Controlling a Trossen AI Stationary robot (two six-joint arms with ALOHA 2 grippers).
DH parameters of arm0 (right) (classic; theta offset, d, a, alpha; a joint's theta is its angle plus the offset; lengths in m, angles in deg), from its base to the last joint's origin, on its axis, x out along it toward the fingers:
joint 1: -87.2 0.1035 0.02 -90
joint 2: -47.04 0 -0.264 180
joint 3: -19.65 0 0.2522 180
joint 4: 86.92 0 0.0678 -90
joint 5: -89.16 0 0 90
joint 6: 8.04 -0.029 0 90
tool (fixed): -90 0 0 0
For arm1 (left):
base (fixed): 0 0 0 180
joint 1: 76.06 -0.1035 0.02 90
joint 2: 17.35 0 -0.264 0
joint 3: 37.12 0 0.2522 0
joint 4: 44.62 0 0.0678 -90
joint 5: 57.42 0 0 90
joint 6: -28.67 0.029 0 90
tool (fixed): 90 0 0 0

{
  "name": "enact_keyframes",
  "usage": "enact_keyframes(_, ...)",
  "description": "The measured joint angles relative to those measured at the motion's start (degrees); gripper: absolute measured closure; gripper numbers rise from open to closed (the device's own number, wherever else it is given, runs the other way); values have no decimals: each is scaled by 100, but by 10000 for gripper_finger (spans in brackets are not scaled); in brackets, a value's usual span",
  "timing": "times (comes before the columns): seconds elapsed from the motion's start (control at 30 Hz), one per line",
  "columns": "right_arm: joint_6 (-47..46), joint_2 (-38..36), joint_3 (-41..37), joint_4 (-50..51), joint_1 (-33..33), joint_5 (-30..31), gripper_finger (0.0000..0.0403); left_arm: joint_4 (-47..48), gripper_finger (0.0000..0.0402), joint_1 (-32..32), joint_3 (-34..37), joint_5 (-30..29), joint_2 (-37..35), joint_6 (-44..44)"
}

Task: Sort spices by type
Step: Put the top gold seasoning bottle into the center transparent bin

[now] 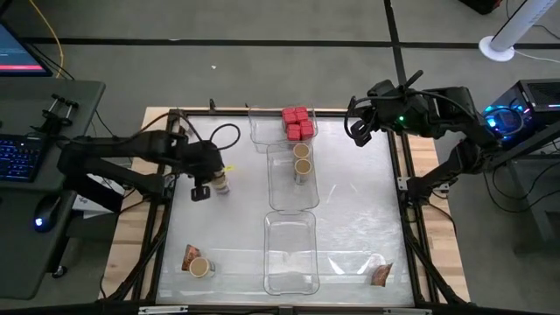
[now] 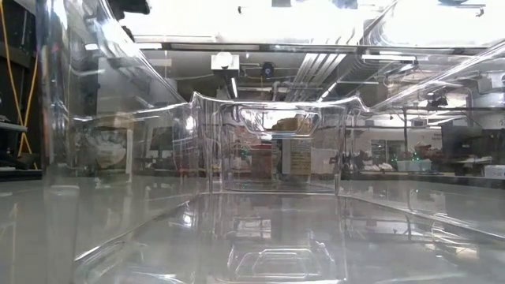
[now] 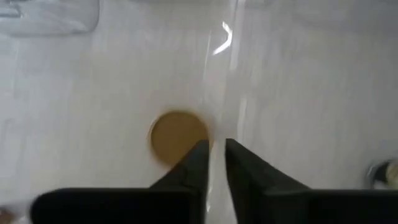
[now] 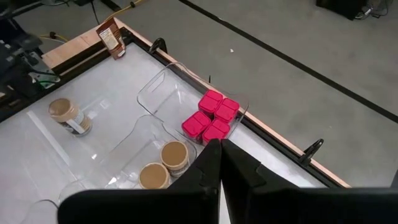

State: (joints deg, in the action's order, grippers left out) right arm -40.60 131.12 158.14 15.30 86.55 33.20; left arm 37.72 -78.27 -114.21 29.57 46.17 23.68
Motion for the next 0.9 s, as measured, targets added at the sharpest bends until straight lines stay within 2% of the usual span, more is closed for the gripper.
enact_keyframes(0.2,0,105,0,0,0,-1,403,618,248,-170,-4,-2,199,472)
enact_keyframes(0.43,145,354,0,0,0,-285,403,918,124,-325,-4,-64,960,564)
enact_keyframes(0.6,208,468,-2,2,0,-302,403,935,100,-327,-4,-99,1292,731)
enact_keyframes(0.9,260,470,-2,20,0,-432,403,202,98,-451,-13,-48,857,1290)
